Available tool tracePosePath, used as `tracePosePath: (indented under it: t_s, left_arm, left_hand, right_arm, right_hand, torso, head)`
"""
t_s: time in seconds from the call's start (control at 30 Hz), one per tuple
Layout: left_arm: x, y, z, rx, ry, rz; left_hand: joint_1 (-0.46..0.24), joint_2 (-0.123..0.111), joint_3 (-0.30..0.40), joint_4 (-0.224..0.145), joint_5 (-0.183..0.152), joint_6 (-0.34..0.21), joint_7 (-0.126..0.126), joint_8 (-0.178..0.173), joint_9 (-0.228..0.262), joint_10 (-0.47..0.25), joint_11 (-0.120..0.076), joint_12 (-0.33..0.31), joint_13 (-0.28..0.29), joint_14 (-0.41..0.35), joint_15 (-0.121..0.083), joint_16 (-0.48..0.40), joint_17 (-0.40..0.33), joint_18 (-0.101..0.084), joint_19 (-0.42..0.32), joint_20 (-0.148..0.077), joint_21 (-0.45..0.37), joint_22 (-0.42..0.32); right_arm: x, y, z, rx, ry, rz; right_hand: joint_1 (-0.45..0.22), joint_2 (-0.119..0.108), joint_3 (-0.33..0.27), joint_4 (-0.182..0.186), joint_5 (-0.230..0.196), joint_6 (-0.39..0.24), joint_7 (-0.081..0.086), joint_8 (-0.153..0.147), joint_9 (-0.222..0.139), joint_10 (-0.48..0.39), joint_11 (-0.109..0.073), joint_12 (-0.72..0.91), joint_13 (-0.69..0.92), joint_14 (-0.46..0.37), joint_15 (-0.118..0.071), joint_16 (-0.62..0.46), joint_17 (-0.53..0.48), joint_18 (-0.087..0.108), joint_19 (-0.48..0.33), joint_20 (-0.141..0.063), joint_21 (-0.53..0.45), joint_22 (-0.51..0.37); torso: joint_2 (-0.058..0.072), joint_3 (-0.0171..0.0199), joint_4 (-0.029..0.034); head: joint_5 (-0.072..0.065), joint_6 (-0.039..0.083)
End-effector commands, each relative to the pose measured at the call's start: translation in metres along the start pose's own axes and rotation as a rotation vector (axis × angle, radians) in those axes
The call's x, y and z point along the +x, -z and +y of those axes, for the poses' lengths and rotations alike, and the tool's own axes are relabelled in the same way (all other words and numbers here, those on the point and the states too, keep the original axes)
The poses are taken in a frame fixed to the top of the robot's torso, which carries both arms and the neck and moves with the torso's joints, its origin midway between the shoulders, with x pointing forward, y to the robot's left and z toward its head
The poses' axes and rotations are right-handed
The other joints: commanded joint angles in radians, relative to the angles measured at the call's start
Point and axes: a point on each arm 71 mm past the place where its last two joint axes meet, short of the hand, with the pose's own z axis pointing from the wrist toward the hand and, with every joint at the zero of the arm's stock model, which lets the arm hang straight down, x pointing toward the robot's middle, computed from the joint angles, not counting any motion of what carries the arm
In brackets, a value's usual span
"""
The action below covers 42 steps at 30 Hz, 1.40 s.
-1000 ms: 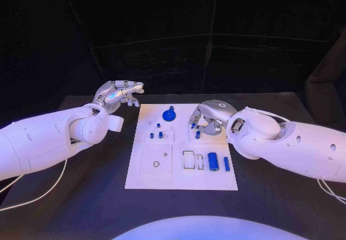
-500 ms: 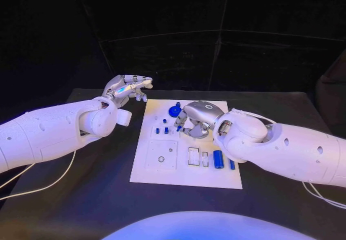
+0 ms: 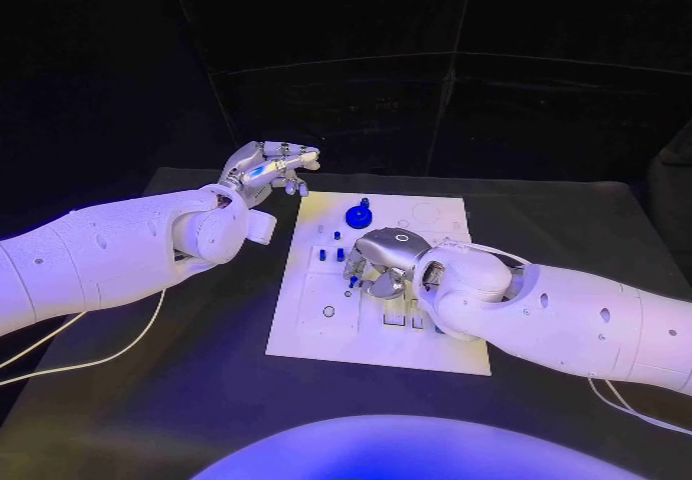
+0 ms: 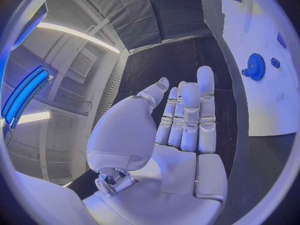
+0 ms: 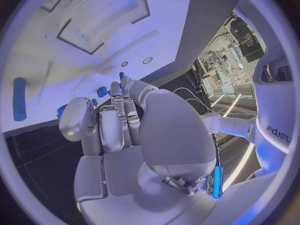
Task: Assemble the parts on the task board
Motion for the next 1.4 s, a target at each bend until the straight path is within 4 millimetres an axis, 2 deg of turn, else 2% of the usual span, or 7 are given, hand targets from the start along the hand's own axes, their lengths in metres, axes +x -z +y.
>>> tracePosePath:
  t_s: [0.03,0.4,0.67,1.4]
  left_arm:
    - [0.003,-0.001,-0.001,0.005,0.012,0.015]
    - [0.004,-0.001,-0.001,0.004,0.014,0.019]
    - [0.004,-0.001,-0.001,0.002,0.014,0.021]
    - [0.002,-0.002,0.0,-0.005,0.014,0.02]
  left_hand:
    - [0.01,0.0,-0.005,0.001,-0.001,-0.001,0.005,-0.003,-0.001,-0.005,0.002,0.006,0.001,-0.006,-0.002,-0.007,-0.002,0.006,-0.001,0.003,-0.004,-0.002]
    - [0.01,0.0,-0.005,0.001,-0.001,-0.001,0.005,-0.003,-0.001,-0.005,0.002,0.006,0.001,-0.006,-0.002,-0.007,-0.002,0.006,-0.001,0.003,-0.004,-0.002]
    - [0.01,0.0,-0.005,0.001,-0.001,-0.001,0.005,-0.003,-0.001,-0.005,0.002,0.006,0.001,-0.006,-0.002,-0.007,-0.002,0.006,-0.001,0.003,-0.004,-0.002]
    - [0.011,0.0,-0.006,-0.001,-0.001,-0.002,0.005,-0.002,-0.001,-0.006,0.002,0.007,0.002,-0.008,-0.002,-0.008,-0.005,0.006,-0.001,0.003,-0.006,-0.003]
  right_arm:
    - [0.003,-0.002,0.002,-0.016,0.027,0.026]
    - [0.009,-0.007,0.003,-0.016,0.035,0.041]
    - [0.013,-0.008,0.005,-0.022,0.037,0.048]
    - [0.015,-0.007,0.008,-0.03,0.039,0.055]
  right_hand:
    - [-0.008,0.0,0.006,0.002,0.004,0.004,0.004,0.0,0.0,-0.001,0.001,-0.005,0.0,0.038,-0.007,-0.001,-0.001,0.014,0.002,-0.002,0.003,-0.001]
    - [-0.009,0.0,0.006,0.002,0.004,0.004,0.004,0.0,0.0,-0.001,0.001,-0.005,0.0,0.038,-0.007,-0.001,-0.002,0.014,0.001,-0.002,0.002,-0.002]
    - [-0.01,0.0,0.006,0.002,0.005,0.003,0.004,0.0,0.0,-0.002,0.002,-0.006,0.0,0.038,-0.007,-0.001,-0.001,0.015,0.001,-0.002,0.002,-0.003]
    - [-0.011,0.0,0.006,0.0,0.007,0.003,0.004,-0.001,-0.001,-0.003,0.002,-0.006,0.0,0.038,-0.007,-0.002,-0.002,0.015,0.001,-0.002,0.002,-0.003]
  torso:
    - [0.0,0.0008,-0.0004]
    - [-0.001,0.0004,-0.0022]
    - [-0.001,0.0001,-0.0011]
    - [0.0,0.0009,-0.0028]
  head:
    - [0.004,-0.004]
    - [0.013,-0.011]
    - [0.014,-0.014]
    - [0.022,-0.02]
